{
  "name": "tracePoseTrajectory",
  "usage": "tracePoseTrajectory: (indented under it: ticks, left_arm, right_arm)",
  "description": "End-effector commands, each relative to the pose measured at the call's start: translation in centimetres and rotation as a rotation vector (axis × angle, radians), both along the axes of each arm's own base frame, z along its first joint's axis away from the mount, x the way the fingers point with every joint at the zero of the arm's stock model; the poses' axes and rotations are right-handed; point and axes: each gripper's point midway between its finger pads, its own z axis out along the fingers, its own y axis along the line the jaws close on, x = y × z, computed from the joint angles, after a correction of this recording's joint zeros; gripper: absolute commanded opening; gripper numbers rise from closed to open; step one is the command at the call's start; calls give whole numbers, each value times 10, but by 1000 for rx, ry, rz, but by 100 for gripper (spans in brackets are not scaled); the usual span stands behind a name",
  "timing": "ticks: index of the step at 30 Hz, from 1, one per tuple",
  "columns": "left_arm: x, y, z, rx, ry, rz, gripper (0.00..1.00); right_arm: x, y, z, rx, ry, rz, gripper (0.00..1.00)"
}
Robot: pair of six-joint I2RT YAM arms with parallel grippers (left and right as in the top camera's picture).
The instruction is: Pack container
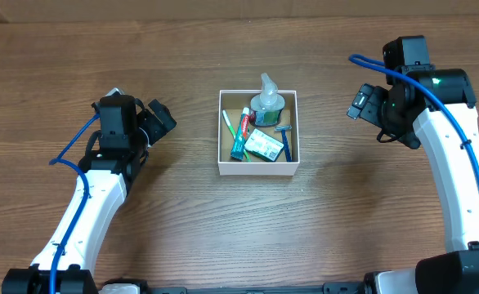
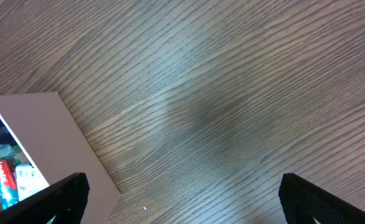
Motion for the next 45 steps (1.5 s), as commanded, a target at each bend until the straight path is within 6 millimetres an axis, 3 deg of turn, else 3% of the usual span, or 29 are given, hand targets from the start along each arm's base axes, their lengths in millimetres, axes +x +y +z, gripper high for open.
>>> tracePoseTrajectory:
  ticks: [1, 12, 15, 18, 20, 21, 23, 25, 26, 28, 30, 31, 32, 35, 37, 40, 41, 42, 45]
  left_arm:
    - [2, 1, 9, 11, -25, -12, 100]
    - [2, 1, 9, 11, -25, -12, 100]
    - [2, 1, 9, 11, -25, -12, 100]
    - [2, 1, 9, 11, -25, -12, 100]
    - [2, 1, 9, 11, -25, -12, 100]
    - [2, 1, 9, 11, -25, -12, 100]
    - [2, 1, 9, 11, -25, -12, 100]
    - [2, 1, 9, 11, -25, -12, 100]
    - [2, 1, 9, 11, -25, -12, 100]
    - [2, 1, 9, 11, -25, -12, 100]
    - [2, 1, 9, 11, -25, -12, 100]
    - [2, 1, 9, 11, -25, -12, 100]
    - [2, 1, 9, 11, -25, -12, 100]
    - [2, 1, 9, 11, -25, -12, 100]
    - [2, 1, 9, 11, -25, -12, 100]
    - [2, 1, 9, 11, -25, -12, 100]
    - [2, 1, 9, 11, -25, -12, 100]
    - [2, 1, 9, 11, -25, -12, 100]
    - [2, 1, 9, 11, -25, -12, 100]
  right_arm:
    - [-2, -3, 10, -15, -34, -6, 100]
    - [-2, -3, 10, -15, -34, -6, 100]
    - [-7, 3, 29, -9, -100, 13, 100]
    - [-23, 17, 71, 7, -246, 61, 100]
    - [-24, 14, 121, -27, -468, 60, 100]
    - [-25, 14, 153, -18, -612, 53, 100]
    - [-41, 12, 238, 31, -970, 34, 100]
    - [-81, 5, 321, 85, -1356, 8, 100]
    - [-106, 1, 352, 109, -1523, -4, 100]
    - [-153, -9, 386, 135, -1778, -29, 100]
    - [-198, -18, 398, 78, -1993, -35, 100]
    - [-218, -22, 391, 48, -2076, -42, 100]
    - [-225, -25, 381, 29, -2103, -53, 100]
    - [-227, -31, 328, 9, -2087, -89, 100]
    - [-215, -28, 293, 3, -2030, -76, 100]
    - [-177, -13, 223, 10, -1877, 13, 100]
    - [-162, -6, 197, 18, -1808, 55, 100]
    - [-143, 1, 157, 25, -1703, 92, 100]
    - [-122, 4, 110, 14, -1589, 104, 100]
